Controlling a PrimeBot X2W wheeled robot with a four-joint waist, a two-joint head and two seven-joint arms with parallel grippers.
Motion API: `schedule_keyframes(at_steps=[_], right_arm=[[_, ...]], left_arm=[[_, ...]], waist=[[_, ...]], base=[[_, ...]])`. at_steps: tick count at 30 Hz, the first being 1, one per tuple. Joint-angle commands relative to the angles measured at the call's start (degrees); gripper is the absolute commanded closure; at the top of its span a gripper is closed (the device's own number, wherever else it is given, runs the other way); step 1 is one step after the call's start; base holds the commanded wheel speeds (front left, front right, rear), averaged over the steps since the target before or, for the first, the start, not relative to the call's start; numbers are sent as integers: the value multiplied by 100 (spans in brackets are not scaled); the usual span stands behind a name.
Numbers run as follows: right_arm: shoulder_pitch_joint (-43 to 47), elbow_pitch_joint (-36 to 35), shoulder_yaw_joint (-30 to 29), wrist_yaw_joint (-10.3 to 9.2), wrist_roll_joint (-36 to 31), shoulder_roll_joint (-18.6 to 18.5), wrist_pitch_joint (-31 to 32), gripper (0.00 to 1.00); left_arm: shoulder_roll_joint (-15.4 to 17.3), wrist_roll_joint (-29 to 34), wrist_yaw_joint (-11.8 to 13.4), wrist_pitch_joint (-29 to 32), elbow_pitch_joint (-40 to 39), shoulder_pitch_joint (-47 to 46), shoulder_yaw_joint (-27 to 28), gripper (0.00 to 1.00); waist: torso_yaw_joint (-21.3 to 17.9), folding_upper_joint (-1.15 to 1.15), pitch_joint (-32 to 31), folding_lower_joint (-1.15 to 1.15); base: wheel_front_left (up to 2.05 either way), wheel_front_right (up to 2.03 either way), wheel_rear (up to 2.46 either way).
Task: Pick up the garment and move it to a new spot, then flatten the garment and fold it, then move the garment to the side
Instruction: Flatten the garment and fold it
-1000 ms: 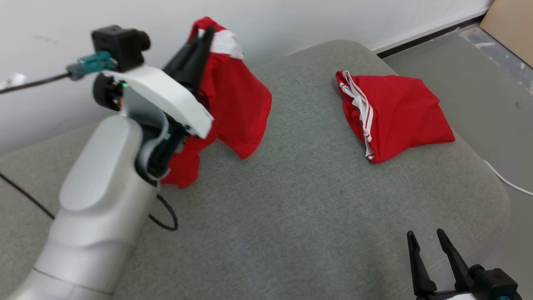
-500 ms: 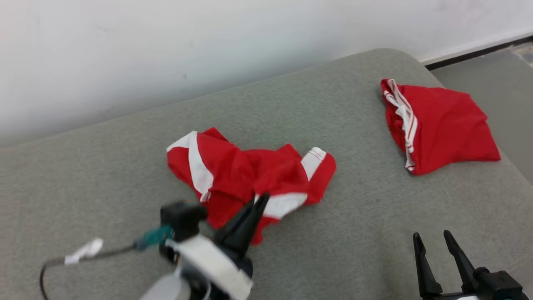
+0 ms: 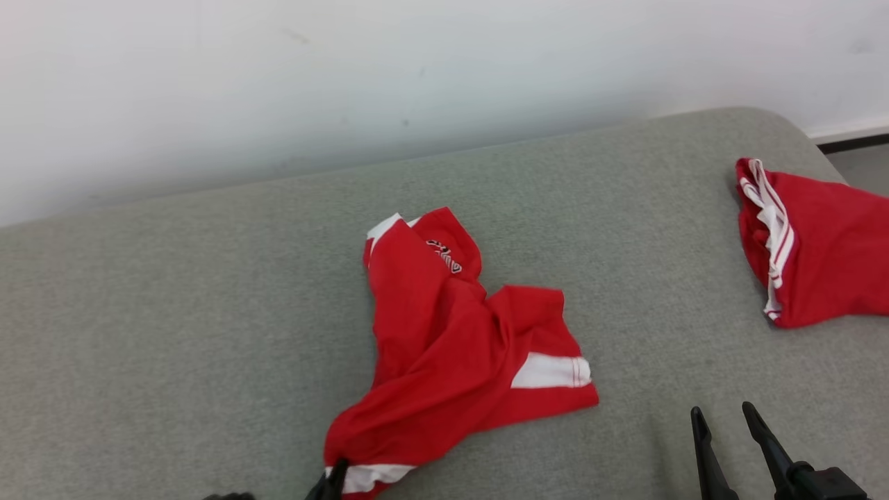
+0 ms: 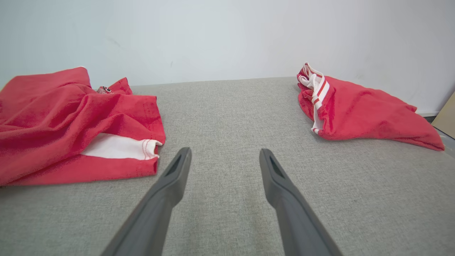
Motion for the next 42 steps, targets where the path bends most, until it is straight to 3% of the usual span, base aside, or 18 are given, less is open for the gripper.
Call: schedule_keyframes(at_steps=[1, 4, 6, 11, 12, 13, 15, 25, 33, 37, 42], right_arm=[[46, 13, -19, -15, -26, -19, 4, 0], [64, 19, -33, -15, -93, -19, 4, 0], [70, 24, -34, -15, -123, -18, 5, 0], [89, 40, -18, -15, -170, -19, 5, 0], [88, 42, -14, -15, -178, -19, 5, 0], [88, 42, -14, -15, -178, -19, 5, 0], [91, 52, -7, -15, -194, -19, 5, 0], [150, 53, -46, -15, -204, -19, 5, 0], [147, 8, -26, -15, -215, -19, 4, 0], [92, 15, 37, -15, -209, -20, 5, 0], [12, -1, 124, -15, -112, -19, 4, 0]], left_arm=[[-35, -5, -43, -33, 134, 109, 131, 100], [-163, 38, -142, -35, 336, 195, 501, 97], [-252, 113, -224, -33, 438, 229, 704, 85], [-408, 271, -377, -35, 623, 197, 1026, 47], [-442, 309, -407, -35, 648, 195, 1074, 31], [-442, 309, -407, -35, 648, 195, 1074, 31], [-487, 374, -429, -35, 682, 211, 1156, 0], [-462, 649, -484, -36, 602, 466, 1649, 0], [-411, 1377, -304, -35, -45, 457, 2110, 0], [-465, 1822, -318, -34, -479, 220, 1820, 0], [-610, 2339, -424, 333, -768, -358, 858, 0]], waist=[[136, 0, -94, 0], [242, 0, -143, 0], [288, 0, -163, 0], [338, 0, -195, 0], [340, 0, -200, 0], [340, 0, -200, 0], [335, 0, -208, 0], [326, 0, -269, 0], [373, 0, -283, 0], [306, 0, -291, 0], [104, 0, -204, 0]], base=[[0, 0, 0], [0, 0, 0], [0, 0, 0], [0, 0, 0], [0, 0, 0], [0, 0, 0], [0, 0, 0], [0, 0, 0], [0, 0, 0], [0, 0, 0], [0, 0, 0]])
